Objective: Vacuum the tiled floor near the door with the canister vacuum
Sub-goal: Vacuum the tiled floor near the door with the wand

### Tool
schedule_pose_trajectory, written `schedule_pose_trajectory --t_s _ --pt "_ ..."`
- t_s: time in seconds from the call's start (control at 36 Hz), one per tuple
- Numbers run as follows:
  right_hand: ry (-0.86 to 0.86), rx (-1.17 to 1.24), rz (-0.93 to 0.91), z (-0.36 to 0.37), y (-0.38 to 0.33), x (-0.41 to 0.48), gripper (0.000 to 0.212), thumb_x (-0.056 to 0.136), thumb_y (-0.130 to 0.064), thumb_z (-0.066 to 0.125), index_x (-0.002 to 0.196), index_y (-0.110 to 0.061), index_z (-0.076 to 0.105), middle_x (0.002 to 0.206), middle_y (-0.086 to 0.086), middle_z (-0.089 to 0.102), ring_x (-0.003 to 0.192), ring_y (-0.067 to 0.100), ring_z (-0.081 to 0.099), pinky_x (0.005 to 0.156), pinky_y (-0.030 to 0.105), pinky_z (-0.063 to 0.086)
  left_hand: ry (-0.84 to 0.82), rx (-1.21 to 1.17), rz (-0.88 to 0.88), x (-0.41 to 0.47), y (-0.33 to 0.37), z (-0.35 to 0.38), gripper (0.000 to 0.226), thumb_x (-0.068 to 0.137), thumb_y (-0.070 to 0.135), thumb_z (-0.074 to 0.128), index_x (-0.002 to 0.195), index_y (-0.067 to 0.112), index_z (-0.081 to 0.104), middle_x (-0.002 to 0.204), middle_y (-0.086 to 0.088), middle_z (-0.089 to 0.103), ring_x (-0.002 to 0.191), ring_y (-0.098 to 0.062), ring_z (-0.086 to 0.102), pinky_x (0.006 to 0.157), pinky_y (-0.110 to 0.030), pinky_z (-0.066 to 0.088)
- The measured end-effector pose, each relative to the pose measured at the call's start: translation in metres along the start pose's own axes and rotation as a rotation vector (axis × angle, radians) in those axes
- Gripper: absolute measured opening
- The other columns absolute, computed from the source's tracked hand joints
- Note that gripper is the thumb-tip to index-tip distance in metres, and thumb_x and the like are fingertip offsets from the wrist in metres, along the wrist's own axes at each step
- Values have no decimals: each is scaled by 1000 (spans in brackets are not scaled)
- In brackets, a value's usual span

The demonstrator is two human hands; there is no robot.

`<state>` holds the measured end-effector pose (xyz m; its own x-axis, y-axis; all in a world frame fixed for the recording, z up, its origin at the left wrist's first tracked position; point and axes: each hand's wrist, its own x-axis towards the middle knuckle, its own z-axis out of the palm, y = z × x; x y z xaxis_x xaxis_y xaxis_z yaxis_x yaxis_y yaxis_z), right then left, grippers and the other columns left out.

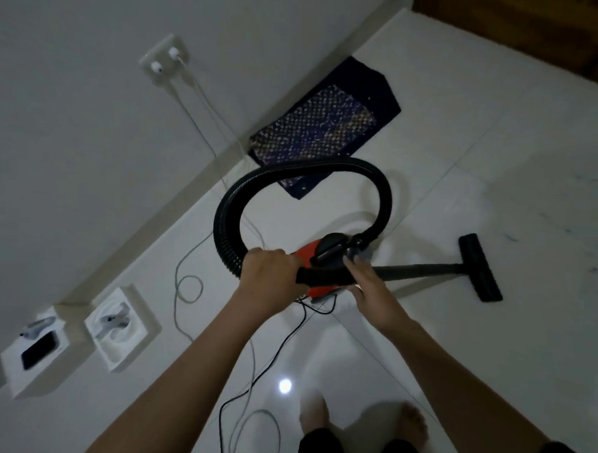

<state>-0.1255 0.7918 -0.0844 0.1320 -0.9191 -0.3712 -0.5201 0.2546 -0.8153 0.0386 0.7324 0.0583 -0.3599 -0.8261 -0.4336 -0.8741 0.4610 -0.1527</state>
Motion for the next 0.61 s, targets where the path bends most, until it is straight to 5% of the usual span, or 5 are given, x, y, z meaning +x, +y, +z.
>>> schedule_pose_trajectory --t_s 0.14,0.25,0.36,0.5,0.61 --pt "220 229 217 5 -14 -27 51 104 -17 35 152 -7 21 162 13 5 149 25 10 105 9 8 -62 -245 -90 -2 27 14 28 86 48 55 100 26 68 95 2 70 91 -20 65 73 -27 37" --pt "373 629 546 15 -23 -29 57 102 -29 42 151 -6 21 155 20 28 138 32 37 111 37 32 -163 -449 -179 -8 44 30 35 85 52 56 104 25 67 97 0 71 93 -21 65 74 -28 43" --pt "496 1213 543 22 -20 -27 40 95 -10 56 130 -11 39 114 12 61 107 30 61 85 41 53 -273 -621 -164 -18 56 44 37 90 52 51 109 22 64 100 -1 70 94 -22 65 73 -29 43" --pt "501 1275 541 15 -15 -32 32 92 -2 57 118 -17 46 100 9 62 104 35 62 88 46 54 -494 -878 -15 -20 58 48 21 92 47 48 100 27 49 92 1 66 91 -23 69 88 -40 54" --pt "517 1274 527 4 -10 -35 20 92 -1 55 103 -16 49 85 9 58 79 29 61 80 42 54 -655 -1012 54 -11 65 42 30 93 36 52 116 21 39 89 1 63 77 -22 72 77 -35 58"
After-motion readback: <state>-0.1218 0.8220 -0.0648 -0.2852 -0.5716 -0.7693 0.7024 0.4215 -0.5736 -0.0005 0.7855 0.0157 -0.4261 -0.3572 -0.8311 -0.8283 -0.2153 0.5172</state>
